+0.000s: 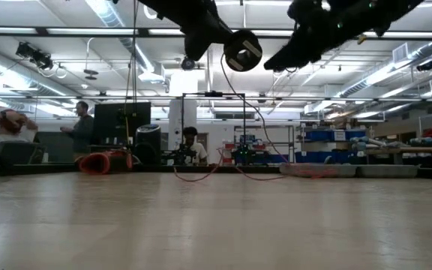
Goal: Coil cords
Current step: Coil the red wire on the black spool
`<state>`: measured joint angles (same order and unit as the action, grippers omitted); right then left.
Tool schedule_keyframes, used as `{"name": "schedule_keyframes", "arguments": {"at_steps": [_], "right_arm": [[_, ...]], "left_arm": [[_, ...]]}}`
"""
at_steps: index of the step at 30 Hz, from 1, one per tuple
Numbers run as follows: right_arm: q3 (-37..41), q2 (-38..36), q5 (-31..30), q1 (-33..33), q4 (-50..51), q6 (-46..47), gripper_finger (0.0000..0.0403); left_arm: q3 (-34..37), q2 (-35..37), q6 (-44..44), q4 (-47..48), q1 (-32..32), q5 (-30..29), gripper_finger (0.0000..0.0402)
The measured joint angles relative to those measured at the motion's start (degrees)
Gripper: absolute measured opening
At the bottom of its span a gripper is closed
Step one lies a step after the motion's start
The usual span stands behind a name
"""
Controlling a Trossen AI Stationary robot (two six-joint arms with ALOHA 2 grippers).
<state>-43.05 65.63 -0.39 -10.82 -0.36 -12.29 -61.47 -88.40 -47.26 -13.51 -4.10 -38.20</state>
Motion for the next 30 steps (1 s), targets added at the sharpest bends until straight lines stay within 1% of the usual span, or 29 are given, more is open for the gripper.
{"name": "schedule_keyframes", "arguments": {"at_steps": [5, 8, 10, 15, 21, 27, 30], "right_arm": [[4.7, 0.3, 13.2, -5.3, -6.9, 2.5, 0.0048], [6.5, 0.5, 20.4, -7.9, -7.1, 4.6, 0.0048], [7.3, 0.8, 23.4, -9.1, -7.1, 6.0, 0.0048], [9.1, 2.2, 24.0, -9.5, -8.2, 3.4, 0.006], [9.1, 7.8, 24.3, -9.5, -11.0, 3.7, 0.0086], [9.1, 12.4, 29.0, -10.2, -13.0, 4.6, 0.0105], [9.1, 14.5, 29.7, -10.2, -15.2, 4.7, 0.0105]], "left_arm": [[0.0, 0.0, -2.0, 0.0, -1.3, -0.1, 0.0], [0.0, 0.0, -1.8, 0.0, -1.4, -0.5, 0.0], [0.0, 0.0, -1.6, -0.5, -1.3, -0.8, 0.0], [0.0, 0.0, -1.4, -2.3, -1.3, 0.0, 0.0], [0.0, 0.0, -1.4, -5.8, -1.3, 1.0, 0.0], [0.0, 0.0, -1.5, -6.4, -1.3, 1.0, 0.0], [0.0, 0.0, -1.5, -6.4, -1.3, 1.0, 0.0]]}}
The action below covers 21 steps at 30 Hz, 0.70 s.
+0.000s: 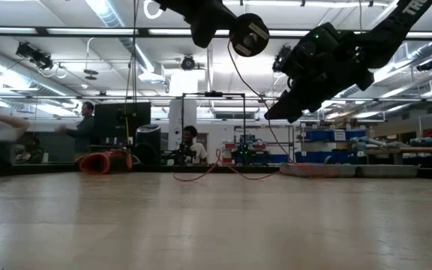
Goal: Coil cords
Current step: Coil the red wire on the black spool
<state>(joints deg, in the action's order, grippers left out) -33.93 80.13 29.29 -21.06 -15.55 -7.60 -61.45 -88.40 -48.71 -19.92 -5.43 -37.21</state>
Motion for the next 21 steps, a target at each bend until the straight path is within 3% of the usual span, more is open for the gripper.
{"name": "schedule_keyframes", "arguments": {"at_steps": [12, 16, 21], "right_arm": [[0.0, 4.0, -0.8, 0.7, -4.9, -1.5, 0.0091], [0.0, 3.7, -0.8, 0.4, -4.6, -2.3, 0.0067], [0.0, 4.1, -3.1, 0.2, -4.7, -3.6, 0.0009]], "left_arm": [[0.0, 0.0, -0.2, 0.1, 0.0, -0.7, 0.0], [0.0, 0.0, -0.2, 0.1, 0.0, -0.7, 0.0], [0.0, 0.0, 1.1, 0.1, 0.0, -0.6, 0.0]]}}
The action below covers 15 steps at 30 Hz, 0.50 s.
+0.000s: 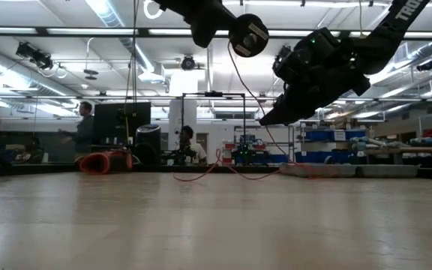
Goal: Coil cords
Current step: Coil the red wire on the black spool
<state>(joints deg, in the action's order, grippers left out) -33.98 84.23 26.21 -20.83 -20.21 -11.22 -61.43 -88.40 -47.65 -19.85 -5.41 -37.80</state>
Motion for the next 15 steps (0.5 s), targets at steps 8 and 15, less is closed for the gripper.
{"name": "schedule_keyframes", "arguments": {"at_steps": [8, 15], "right_arm": [[0.0, 0.0, -10.8, -0.8, -4.7, 2.2, 0.0003], [0.0, -1.3, -17.7, -1.2, -4.2, 3.0, 0.0001]], "left_arm": [[0.1, 0.0, 7.8, -2.8, 0.0, 5.4, 0.0], [0.1, 0.0, 10.8, -5.2, -0.1, 9.0, 0.0]]}}
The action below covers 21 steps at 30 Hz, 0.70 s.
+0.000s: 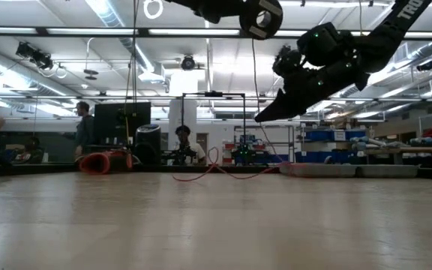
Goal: Coil cords
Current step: Coil the red wire on the black spool
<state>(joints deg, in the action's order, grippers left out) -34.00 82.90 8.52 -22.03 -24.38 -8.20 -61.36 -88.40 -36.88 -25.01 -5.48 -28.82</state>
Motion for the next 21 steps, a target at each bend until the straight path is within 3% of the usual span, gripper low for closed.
{"name": "schedule_keyframes", "arguments": {"at_steps": [11, 21], "right_arm": [[0.0, -14.5, -2.1, -2.2, 13.7, -2.5, 0.0001], [-0.4, -22.8, -4.2, 4.6, 13.6, -2.3, 0.0]], "left_arm": [[0.0, 0.0, 5.3, 12.7, 0.7, -3.1, 0.0], [0.0, 0.0, 8.1, 17.7, 3.4, -9.3, 0.0]]}}
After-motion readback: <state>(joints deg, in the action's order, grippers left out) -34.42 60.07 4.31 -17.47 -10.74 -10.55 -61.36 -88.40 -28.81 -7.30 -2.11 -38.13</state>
